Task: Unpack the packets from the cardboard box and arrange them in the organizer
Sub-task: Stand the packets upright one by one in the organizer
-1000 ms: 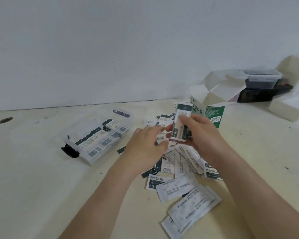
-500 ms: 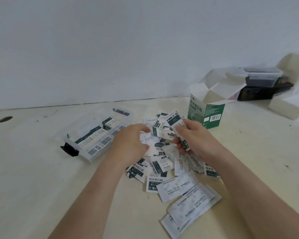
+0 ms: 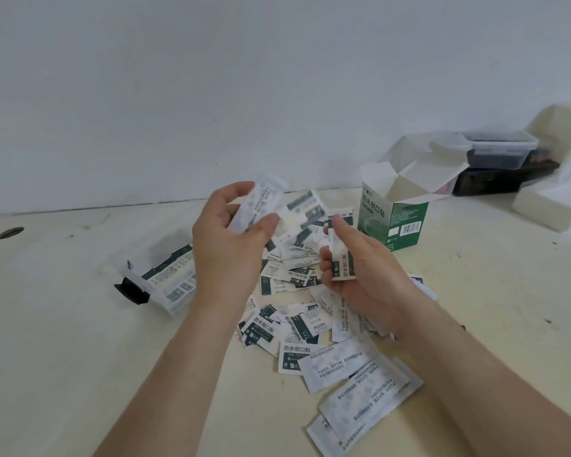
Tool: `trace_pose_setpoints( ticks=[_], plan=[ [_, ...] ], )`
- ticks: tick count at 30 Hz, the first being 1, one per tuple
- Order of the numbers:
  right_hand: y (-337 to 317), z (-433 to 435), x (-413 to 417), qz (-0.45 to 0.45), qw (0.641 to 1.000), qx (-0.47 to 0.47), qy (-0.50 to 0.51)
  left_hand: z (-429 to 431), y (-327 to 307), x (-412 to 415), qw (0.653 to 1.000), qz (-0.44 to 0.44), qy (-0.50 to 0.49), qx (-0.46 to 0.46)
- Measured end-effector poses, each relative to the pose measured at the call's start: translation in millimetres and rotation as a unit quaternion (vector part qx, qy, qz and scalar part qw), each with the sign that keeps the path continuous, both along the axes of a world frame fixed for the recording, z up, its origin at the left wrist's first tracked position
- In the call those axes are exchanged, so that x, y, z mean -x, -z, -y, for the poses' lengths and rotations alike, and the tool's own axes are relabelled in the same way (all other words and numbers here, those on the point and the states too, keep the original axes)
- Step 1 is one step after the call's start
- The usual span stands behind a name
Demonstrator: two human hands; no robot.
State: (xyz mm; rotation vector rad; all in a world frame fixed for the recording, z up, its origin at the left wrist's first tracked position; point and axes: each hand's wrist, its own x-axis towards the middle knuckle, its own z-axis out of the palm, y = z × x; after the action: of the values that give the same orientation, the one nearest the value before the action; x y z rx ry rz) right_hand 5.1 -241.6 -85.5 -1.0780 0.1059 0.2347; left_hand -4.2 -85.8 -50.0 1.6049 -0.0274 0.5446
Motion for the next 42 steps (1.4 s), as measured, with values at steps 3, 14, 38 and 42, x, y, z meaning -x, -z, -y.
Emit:
trace_pose_setpoints(
  ticks=[3,14,38,42],
  plan=[
    [-2.7,-11.5,4.5,0.046,0.998,-0.039,-0.015,17.0,9.3,2.4,0.996,-0.034,0.026,0.076],
    [-3.4,-18.8,10.1,0.096,0.994,0.017,0.038,24.5,30.9,3.4,0.966,-0.063,0.084,-0.238],
    [-12.5,56.1,-10.0,0.077,0.809,0.582,-0.036,58.4,52.9,15.1,0.746,-0.142,0.09,-0.645],
    [-4.7,61.7,-12.7,0.052,0.732,0.677,-0.06,58.9,50.3,-0.1,0.776,-0.175,0.106,-0.597]
  ],
)
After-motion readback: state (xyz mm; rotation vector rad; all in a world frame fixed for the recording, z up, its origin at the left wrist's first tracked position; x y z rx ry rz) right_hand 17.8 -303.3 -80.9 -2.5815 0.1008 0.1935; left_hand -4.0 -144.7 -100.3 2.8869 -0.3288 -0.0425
